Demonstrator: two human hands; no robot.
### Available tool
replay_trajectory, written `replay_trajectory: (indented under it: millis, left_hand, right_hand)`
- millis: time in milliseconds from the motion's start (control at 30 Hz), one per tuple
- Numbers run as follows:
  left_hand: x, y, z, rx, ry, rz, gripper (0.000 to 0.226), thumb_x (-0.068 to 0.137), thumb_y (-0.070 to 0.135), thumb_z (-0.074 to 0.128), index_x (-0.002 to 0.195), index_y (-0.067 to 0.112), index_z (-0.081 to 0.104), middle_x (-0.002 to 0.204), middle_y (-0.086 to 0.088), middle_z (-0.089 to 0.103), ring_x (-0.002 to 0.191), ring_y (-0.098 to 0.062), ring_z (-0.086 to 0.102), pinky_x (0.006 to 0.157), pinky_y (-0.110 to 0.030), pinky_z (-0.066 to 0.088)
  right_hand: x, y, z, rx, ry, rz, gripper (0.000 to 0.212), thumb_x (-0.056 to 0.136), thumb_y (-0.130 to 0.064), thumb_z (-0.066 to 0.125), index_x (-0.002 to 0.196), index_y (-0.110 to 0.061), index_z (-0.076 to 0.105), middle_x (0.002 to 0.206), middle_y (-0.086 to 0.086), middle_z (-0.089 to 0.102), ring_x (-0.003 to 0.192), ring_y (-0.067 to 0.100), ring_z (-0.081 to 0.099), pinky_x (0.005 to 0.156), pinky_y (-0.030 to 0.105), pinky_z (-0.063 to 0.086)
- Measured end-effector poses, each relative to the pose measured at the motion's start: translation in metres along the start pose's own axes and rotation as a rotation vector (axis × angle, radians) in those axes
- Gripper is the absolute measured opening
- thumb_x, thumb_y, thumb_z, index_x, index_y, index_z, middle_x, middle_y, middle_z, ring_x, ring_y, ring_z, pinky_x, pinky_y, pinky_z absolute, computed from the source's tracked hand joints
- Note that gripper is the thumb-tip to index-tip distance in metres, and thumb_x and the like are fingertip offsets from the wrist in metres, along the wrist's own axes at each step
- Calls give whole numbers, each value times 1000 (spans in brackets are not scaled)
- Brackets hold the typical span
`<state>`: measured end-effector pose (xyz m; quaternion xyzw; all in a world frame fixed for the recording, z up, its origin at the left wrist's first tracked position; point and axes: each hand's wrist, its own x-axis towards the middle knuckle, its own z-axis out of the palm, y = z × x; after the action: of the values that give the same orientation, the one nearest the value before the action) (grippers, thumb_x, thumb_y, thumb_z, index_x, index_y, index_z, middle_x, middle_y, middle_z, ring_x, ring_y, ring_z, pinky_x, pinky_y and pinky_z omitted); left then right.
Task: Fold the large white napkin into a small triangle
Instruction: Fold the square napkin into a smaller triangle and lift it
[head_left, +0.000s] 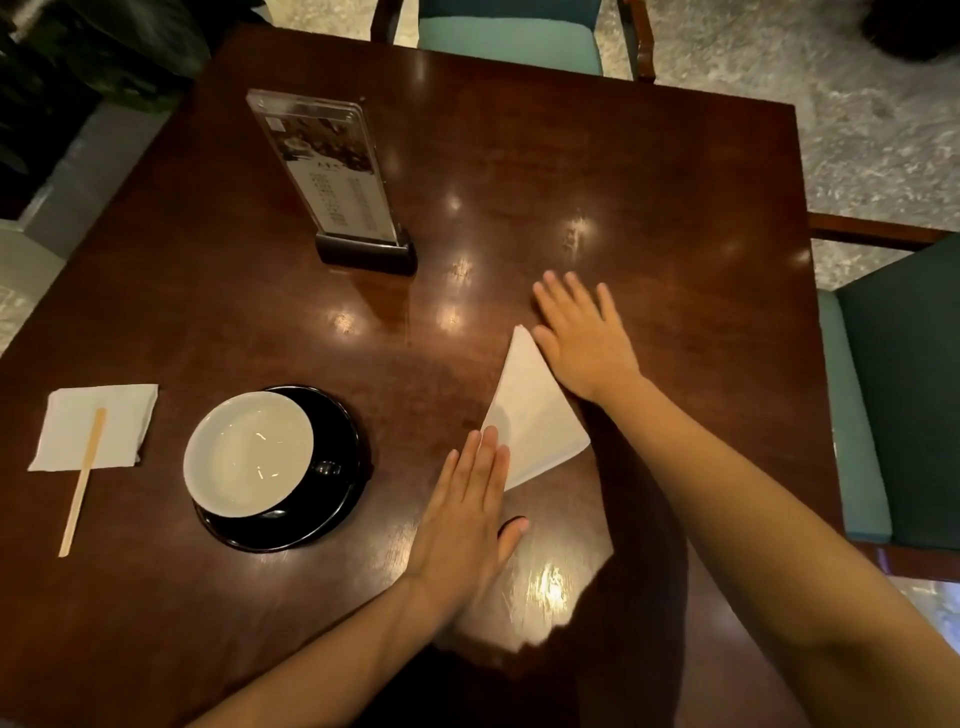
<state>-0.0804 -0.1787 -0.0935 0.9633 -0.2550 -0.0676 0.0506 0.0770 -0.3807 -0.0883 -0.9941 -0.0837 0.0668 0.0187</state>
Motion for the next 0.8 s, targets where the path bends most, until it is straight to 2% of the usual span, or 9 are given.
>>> replay_trajectory:
  millis: [67,100,167,233,300,433,600,700,800]
  left_hand:
    - [0,3,-3,-14,14,-20,75,90,54,30,143,1,29,153,-18,22,141,-30,19,112,-44,16]
    - [1,4,-5,-20,25,-30,74,89,54,32,140,0,34,151,-19,27,140,-31,22,113,-44,19]
    - [6,9,-10,-17,64,-43,67,86,50,45,129,-1,48,144,-22,39,136,-34,32,113,-47,25]
    - [17,15,-12,0,110,-63,61,79,45,63,114,-4,55,132,-26,49,128,-39,42,109,-50,32]
    - [29,19,-11,18,156,-70,58,80,45,63,108,-5,57,126,-28,53,124,-41,46,107,-51,34]
    - [41,14,-5,-18,235,29,47,86,44,48,97,-1,60,115,-25,60,114,-38,56,104,-49,38]
    - [50,8,-14,79,213,72,45,71,39,72,94,4,58,98,-15,60,95,-30,58,97,-45,45]
    - [56,15,-22,191,178,57,53,73,52,65,98,6,57,88,-11,58,86,-27,55,94,-43,45]
    - [60,18,-25,281,194,51,53,78,55,57,98,6,58,82,-10,57,79,-27,55,88,-42,46]
  right_hand:
    - [-9,16,-10,-11,59,117,58,100,-43,18,151,-19,5,159,0,1,146,20,-3,116,43,-3]
    - [-19,20,-15,5,91,90,58,100,-42,22,150,-18,7,159,2,4,146,21,-2,117,43,-1]
    - [-48,16,-22,66,119,-148,58,99,-41,30,150,-16,14,158,3,10,146,21,3,117,44,5]
    - [-83,2,-17,103,38,-428,62,97,-46,34,149,-16,18,157,3,14,145,19,6,117,41,6]
    - [-108,-5,0,61,-72,-547,64,97,-48,36,150,-19,15,157,0,10,145,16,3,119,38,5]
    - [-111,8,12,164,-86,-493,59,96,-44,40,149,-24,22,156,-6,15,144,9,8,119,31,7]
    - [-104,6,2,230,23,-489,44,93,-26,50,135,-11,49,142,7,47,132,21,43,110,33,26]
    - [-106,3,-5,213,1,-493,51,88,-4,57,138,-8,44,146,10,41,136,24,37,111,33,18]
    - [-109,3,-10,196,-2,-492,57,84,4,57,138,-10,44,147,9,40,136,22,36,112,32,14]
